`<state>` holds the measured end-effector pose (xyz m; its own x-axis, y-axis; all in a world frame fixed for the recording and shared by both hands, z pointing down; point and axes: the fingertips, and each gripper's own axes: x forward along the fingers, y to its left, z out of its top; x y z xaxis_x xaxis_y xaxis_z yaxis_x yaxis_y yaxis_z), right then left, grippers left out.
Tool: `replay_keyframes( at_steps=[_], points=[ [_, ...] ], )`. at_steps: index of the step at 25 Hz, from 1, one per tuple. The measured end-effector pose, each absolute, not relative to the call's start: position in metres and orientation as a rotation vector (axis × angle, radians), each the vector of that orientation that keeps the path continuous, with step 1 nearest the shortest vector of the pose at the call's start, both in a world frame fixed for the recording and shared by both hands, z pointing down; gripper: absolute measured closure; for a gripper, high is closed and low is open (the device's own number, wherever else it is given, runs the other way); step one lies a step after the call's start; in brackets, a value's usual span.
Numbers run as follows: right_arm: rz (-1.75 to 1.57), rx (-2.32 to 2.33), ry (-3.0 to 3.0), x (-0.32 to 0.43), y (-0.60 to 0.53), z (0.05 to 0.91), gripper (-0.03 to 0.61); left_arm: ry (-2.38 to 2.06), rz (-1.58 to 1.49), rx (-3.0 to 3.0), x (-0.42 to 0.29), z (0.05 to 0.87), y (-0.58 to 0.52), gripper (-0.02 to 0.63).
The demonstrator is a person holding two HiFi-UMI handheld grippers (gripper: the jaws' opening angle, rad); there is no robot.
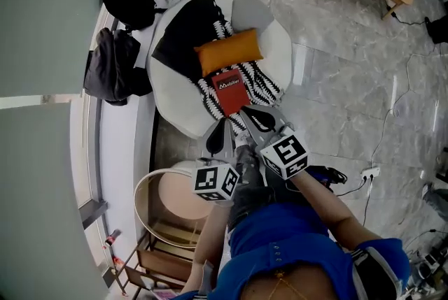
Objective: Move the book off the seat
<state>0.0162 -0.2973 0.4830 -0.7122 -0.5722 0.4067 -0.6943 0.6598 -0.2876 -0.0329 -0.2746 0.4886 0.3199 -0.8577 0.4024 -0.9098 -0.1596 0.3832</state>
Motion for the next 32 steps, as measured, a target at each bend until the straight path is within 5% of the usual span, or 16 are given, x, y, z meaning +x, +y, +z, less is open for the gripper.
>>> replay_keyframes(
  at_steps=[14, 16, 20, 27, 32],
  points=[
    [0.938, 0.951, -2.250, 0.000, -0.390, 0.909, 0.574, -1.473, 0.315, 1.745, -0.091, 0.898, -0.346, 0.609],
    [0.994, 0.889, -2.199, 0.000, -0.391, 0.971, 0.478, -1.433, 0.311, 1.677, -0.097, 0.961, -0.347, 0.509],
    [1.036, 0.857, -2.113, 0.008, -0.391, 1.066, 0.448, -1.403, 0.366, 1.571, -0.109, 1.066, -0.340, 0.470],
    [1.235, 0.886, -2.027, 0.017, -0.382, 1.176, 0.344, -1.321, 0.390, 1.552, -0.103, 1.164, -0.338, 0.396],
    [1.255, 0.850, -2.038, 0.014, -0.375, 1.211, 0.324, -1.394, 0.412, 1.585, -0.110, 1.182, -0.336, 0.469]
  ],
)
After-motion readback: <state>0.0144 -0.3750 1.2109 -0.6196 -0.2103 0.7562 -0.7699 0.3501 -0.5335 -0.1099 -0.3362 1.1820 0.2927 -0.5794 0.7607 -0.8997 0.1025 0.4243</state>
